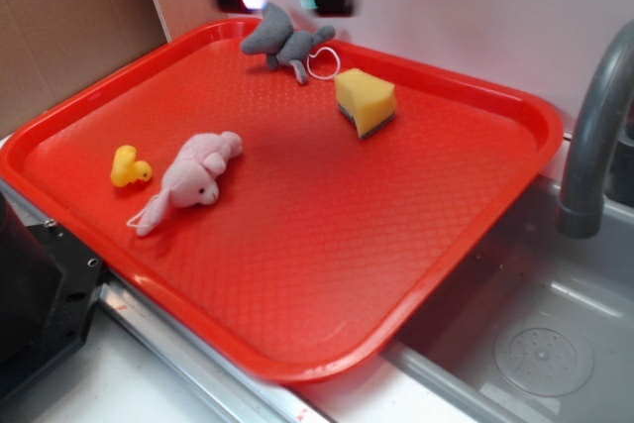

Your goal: Grab the green sponge.

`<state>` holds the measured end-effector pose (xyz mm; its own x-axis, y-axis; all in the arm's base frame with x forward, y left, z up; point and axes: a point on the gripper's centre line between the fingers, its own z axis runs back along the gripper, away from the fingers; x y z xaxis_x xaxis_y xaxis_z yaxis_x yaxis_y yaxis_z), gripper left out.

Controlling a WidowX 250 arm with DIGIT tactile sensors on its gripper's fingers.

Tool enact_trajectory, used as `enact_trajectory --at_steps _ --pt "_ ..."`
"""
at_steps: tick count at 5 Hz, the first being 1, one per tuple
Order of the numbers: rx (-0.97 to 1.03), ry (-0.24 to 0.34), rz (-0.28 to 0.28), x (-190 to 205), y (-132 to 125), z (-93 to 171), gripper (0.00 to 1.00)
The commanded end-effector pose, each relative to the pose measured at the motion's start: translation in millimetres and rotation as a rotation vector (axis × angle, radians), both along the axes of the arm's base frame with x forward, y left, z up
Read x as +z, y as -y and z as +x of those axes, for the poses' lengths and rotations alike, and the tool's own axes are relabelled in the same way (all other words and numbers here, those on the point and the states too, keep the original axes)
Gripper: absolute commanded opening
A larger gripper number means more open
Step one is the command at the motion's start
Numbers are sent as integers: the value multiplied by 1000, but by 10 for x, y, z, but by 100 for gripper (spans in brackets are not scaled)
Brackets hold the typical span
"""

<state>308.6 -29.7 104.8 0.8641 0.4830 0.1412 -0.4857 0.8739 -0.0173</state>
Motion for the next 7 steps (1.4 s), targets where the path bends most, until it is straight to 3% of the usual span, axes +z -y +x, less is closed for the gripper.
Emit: enact_trajectory --at_steps 1,2,3,4,5,6,7 --pt "101 0 -19 -465 102 429 100" --pt "107 -19 -86 -473 147 193 100" --pt "124 -47 -106 -410 154 -17 0" --pt "123 -67 -135 -391 166 -263 0" --pt "-18 -3 -108 -159 212 -411 0" --pt "-207 154 -59 324 -1 -388 0" --pt "-330 172 -45 745 -174 -375 0"
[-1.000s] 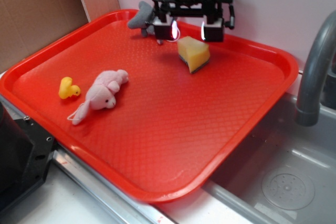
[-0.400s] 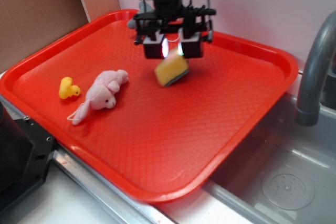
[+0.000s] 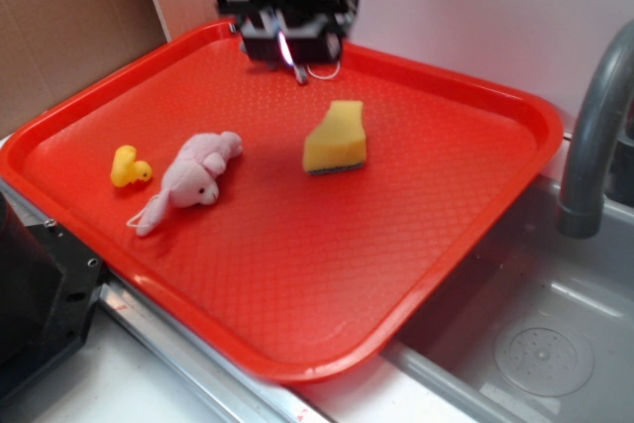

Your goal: Grab the green sponge.

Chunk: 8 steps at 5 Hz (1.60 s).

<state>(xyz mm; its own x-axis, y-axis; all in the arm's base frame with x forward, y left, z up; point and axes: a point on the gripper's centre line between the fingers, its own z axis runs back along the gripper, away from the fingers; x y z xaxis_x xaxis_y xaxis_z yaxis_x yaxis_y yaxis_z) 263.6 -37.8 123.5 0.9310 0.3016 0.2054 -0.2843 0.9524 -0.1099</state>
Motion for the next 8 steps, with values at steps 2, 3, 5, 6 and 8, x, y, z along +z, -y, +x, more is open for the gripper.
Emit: enact_trajectory --at_steps 2,3,5,6,8 --pt "-11 -121 -73 -73 50 320 100" --pt "-26 -197 -89 -368 266 218 100" --pt "-62 -272 -128 -796 428 42 100" --pt "-89 -271 -101 -982 354 122 81" --pt "-143 -194 -48 -707 194 201 0"
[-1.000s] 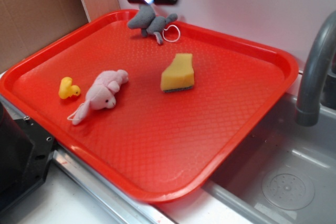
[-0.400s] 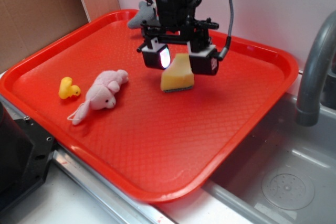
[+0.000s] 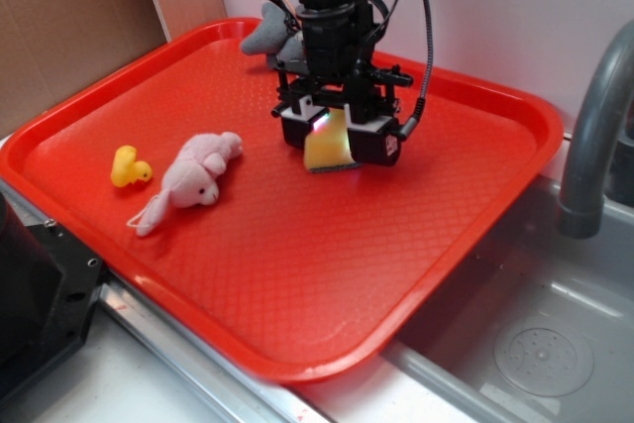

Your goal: Grab the green sponge.

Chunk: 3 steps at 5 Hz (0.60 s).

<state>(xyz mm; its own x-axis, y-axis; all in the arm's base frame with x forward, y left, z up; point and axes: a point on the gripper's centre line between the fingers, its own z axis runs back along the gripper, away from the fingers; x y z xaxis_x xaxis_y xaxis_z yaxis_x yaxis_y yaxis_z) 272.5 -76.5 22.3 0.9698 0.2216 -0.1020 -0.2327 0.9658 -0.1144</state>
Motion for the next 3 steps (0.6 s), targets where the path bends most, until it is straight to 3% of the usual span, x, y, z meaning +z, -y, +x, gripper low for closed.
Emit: enact_trajectory --at_steps 1,2,3 --pt "-172 284 169 845 -635 28 0" --pt "-121 352 206 1354 -1092 -21 0" --pt "-40 367 158 1818 -1253 -108 0"
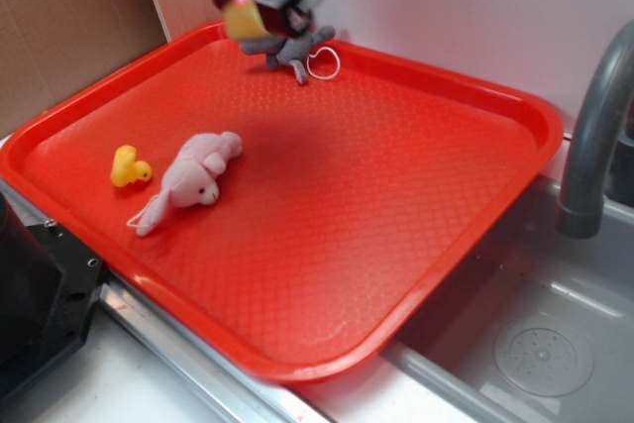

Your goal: Grab the green sponge.

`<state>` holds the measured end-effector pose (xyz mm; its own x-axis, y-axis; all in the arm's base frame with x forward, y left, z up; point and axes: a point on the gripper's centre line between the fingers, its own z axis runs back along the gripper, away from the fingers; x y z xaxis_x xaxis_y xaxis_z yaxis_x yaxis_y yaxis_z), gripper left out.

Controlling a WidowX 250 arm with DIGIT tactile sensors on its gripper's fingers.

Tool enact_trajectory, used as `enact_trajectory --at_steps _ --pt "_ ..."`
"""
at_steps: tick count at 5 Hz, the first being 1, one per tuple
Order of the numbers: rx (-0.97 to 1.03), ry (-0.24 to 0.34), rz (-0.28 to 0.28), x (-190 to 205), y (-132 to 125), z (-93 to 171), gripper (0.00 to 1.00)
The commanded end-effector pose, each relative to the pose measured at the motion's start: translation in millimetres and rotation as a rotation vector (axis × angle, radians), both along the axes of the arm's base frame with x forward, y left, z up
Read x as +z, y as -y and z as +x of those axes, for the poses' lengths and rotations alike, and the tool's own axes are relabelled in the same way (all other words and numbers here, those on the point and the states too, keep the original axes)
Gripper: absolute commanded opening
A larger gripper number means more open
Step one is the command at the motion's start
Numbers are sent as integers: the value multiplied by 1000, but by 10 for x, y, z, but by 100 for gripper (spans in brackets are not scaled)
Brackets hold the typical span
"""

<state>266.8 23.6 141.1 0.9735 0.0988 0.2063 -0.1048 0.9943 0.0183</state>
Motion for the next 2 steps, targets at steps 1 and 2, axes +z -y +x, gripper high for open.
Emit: enact_trajectory --at_steps 1,2 --pt "102 124 -56 864 -390 -124 0" --pt "157 144 -78 887 -374 -187 0"
